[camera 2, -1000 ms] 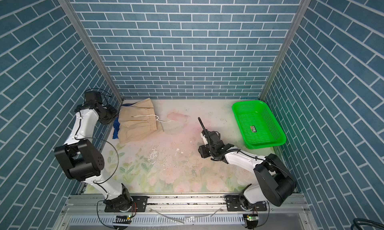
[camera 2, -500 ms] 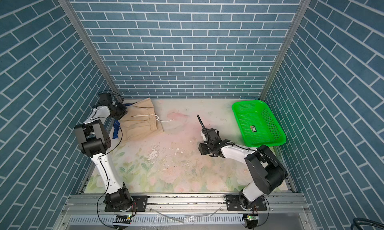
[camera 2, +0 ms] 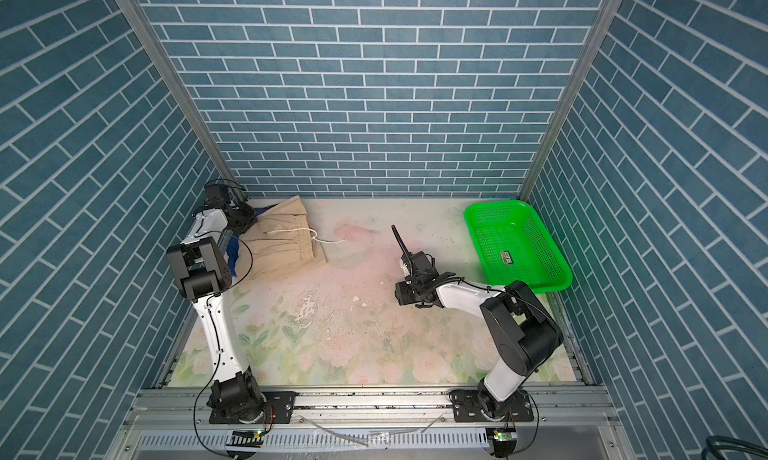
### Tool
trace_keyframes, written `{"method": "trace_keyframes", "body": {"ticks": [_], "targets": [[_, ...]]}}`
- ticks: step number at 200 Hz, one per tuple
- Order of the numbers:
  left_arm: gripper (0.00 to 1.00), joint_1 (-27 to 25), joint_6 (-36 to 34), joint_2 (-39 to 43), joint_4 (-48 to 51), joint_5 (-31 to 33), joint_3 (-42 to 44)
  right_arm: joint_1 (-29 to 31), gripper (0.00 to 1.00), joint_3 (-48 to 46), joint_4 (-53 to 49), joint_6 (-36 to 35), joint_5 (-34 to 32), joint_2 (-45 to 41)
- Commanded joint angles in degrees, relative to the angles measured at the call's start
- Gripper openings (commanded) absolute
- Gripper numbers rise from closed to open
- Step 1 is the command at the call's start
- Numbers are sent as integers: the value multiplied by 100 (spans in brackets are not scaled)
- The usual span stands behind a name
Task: Fold and stack the shorts
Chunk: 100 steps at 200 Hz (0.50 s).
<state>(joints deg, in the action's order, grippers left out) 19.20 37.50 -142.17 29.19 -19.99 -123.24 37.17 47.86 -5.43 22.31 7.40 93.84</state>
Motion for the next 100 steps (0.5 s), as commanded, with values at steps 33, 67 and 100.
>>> {"method": "trace_keyframes", "body": {"ticks": [33, 67, 100], "targets": [[35, -37, -181, 1631, 218, -190, 484, -25, 55, -11, -229, 29, -82, -752], [99, -352, -678, 3237, 509, 33, 958, -96, 60, 193, -859, -360, -1006, -1496], [100, -720, -1072, 5013, 36, 499, 2571, -447, 99, 326, -1037, -596, -1652, -2177]]}}
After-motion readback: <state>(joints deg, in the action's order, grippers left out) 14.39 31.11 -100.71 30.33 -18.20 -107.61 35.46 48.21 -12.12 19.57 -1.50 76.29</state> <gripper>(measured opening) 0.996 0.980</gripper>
